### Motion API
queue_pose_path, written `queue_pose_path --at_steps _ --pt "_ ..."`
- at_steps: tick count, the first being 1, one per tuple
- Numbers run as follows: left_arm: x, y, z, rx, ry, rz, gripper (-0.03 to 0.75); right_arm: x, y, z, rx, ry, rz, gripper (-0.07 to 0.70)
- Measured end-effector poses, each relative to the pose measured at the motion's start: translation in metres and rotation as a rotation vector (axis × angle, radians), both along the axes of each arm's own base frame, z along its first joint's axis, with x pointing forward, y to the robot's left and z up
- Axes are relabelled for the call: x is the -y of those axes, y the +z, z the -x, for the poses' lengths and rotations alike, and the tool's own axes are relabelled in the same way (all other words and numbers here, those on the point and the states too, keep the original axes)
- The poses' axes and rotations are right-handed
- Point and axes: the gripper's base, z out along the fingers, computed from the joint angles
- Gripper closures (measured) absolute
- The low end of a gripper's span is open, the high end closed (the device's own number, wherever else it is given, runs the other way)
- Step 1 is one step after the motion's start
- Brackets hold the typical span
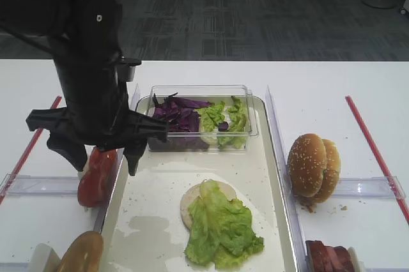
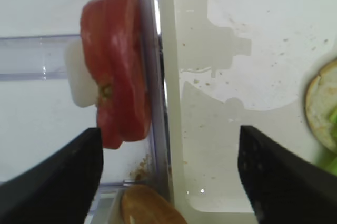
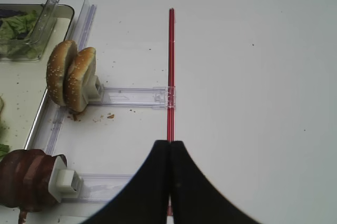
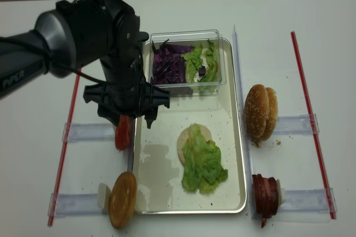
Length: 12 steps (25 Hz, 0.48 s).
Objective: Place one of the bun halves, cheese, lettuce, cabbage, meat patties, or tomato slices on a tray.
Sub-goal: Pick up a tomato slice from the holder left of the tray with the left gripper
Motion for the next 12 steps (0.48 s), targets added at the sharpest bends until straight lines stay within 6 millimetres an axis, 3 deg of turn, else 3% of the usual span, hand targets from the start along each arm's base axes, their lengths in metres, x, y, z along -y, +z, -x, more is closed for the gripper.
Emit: queue_pose_path --at_steps 12 --pt "-0.0026 -0.0047 -0.0087 0.035 0.013 0.011 0.224 0.0000 0.0000 0.0000 0.000 0.000 0.000 0.595"
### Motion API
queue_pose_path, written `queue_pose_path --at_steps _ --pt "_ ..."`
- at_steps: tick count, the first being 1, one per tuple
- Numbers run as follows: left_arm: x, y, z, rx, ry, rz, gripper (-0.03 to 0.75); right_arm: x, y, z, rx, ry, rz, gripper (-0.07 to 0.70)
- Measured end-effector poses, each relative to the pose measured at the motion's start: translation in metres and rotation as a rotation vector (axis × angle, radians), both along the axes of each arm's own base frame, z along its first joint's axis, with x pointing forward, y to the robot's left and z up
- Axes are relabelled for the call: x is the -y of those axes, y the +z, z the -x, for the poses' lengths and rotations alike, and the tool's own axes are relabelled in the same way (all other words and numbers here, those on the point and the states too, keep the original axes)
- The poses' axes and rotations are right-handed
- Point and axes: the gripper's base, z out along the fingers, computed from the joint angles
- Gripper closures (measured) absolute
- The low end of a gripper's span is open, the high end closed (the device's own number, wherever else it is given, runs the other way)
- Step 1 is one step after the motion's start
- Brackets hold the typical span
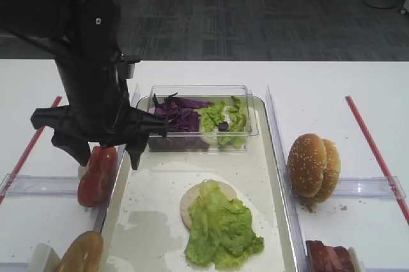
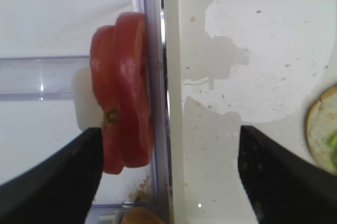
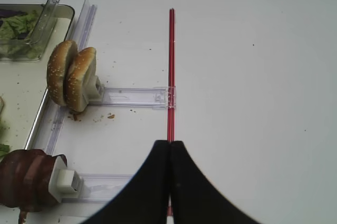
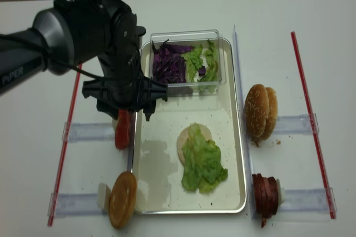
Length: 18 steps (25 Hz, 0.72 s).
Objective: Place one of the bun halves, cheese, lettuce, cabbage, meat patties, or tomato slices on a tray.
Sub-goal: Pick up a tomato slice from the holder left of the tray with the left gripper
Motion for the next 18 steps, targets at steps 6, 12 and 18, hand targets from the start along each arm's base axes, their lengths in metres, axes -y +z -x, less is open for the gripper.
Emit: queue_pose_path --at_steps 6,12,18 --pt "0.003 -0.007 -0.004 0.007 -0.003 0.006 0.256 0.000 0.000 0.000 0.000 0.000 0.000 0.595" --pt "-0.005 -0.015 -0.011 -0.028 0.025 0.032 0.265 0.000 0.000 0.000 0.000 0.000 0.000 0.595" --pt "-0.005 -0.017 -0.014 -0.015 0.017 0.045 0.295 0.000 0.000 0.000 0.000 0.000 0.000 0.595"
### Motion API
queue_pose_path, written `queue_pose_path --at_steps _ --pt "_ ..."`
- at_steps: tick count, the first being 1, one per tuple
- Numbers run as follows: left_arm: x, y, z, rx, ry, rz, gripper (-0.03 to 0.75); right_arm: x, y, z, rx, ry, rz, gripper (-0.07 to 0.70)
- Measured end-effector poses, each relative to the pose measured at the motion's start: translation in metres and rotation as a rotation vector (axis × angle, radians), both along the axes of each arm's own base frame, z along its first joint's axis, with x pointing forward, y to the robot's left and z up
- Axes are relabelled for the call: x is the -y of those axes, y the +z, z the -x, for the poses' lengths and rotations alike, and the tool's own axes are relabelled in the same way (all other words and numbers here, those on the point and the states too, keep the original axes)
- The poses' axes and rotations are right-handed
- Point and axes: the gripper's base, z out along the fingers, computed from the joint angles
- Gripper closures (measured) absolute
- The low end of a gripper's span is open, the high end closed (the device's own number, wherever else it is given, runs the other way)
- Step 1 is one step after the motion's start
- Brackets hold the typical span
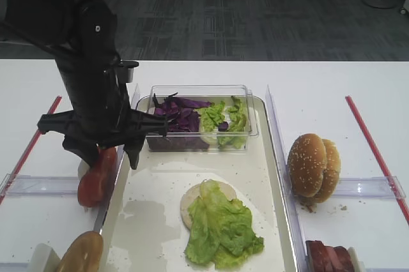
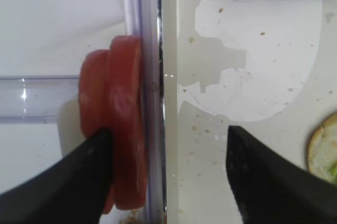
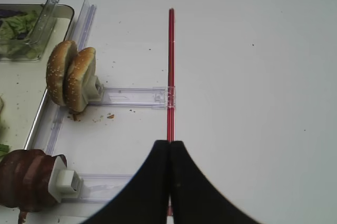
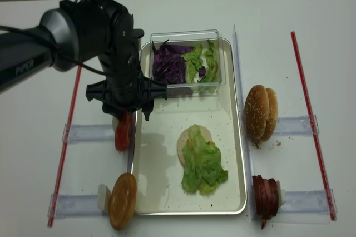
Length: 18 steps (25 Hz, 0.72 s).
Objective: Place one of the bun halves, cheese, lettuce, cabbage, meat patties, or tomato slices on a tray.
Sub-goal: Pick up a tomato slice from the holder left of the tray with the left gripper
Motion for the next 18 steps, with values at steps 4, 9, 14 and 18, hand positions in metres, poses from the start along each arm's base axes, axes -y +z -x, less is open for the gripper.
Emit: queue_pose_path --at_steps 4,9,14,18 --pt "0.001 -0.008 -0.002 -0.016 -0.010 -0.007 0.315 0.000 0.000 0.000 0.000 0.000 0.000 0.595" --pt "0.002 -0.012 -0.003 -0.025 -0.014 -0.012 0.323 0.000 0.000 0.000 0.000 0.000 0.000 0.595" --pt "0.002 -0.012 -0.003 -0.025 -0.014 -0.012 0.360 0.000 0.000 0.000 0.000 0.000 0.000 0.595" --pt "0.001 -0.012 -0.003 -0.023 -0.016 -0.015 0.435 0.000 0.000 0.000 0.000 0.000 0.000 0.595"
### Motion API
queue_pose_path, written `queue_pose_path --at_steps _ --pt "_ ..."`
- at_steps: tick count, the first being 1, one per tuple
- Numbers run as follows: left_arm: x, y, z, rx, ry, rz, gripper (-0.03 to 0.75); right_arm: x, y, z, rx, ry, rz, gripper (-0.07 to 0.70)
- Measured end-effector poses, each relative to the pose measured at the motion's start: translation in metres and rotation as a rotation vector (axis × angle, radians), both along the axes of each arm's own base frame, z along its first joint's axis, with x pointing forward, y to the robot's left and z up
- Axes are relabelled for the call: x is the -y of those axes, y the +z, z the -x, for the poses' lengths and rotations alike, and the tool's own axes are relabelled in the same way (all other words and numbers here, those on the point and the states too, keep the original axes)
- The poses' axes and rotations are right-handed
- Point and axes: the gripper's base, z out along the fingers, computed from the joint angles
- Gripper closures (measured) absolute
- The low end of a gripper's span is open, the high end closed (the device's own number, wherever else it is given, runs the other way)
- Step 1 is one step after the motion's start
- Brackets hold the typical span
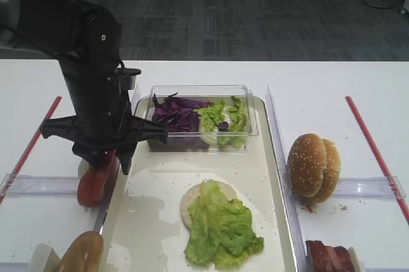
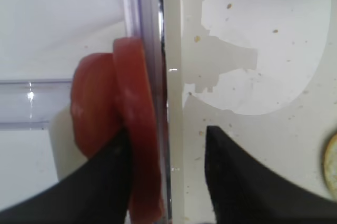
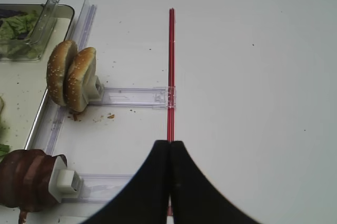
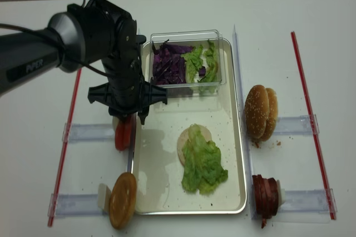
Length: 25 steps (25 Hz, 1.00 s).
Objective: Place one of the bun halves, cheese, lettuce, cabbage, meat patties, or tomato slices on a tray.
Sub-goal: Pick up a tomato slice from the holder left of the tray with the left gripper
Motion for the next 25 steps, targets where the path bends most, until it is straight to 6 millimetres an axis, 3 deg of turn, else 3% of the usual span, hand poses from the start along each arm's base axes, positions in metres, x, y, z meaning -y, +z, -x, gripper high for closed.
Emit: queue_pose_path --at_steps 12,25 --pt "-0.0020 0.0001 -0.0004 0.004 -0.012 -0.024 0.666 0.0000 0.0000 0.0000 0.000 0.000 0.000 0.595" --pt "-0.0025 0.0001 -0.0003 0.003 -0.014 -0.029 0.674 0.0000 0.0000 0.0000 0.000 -0.001 -0.002 0.595"
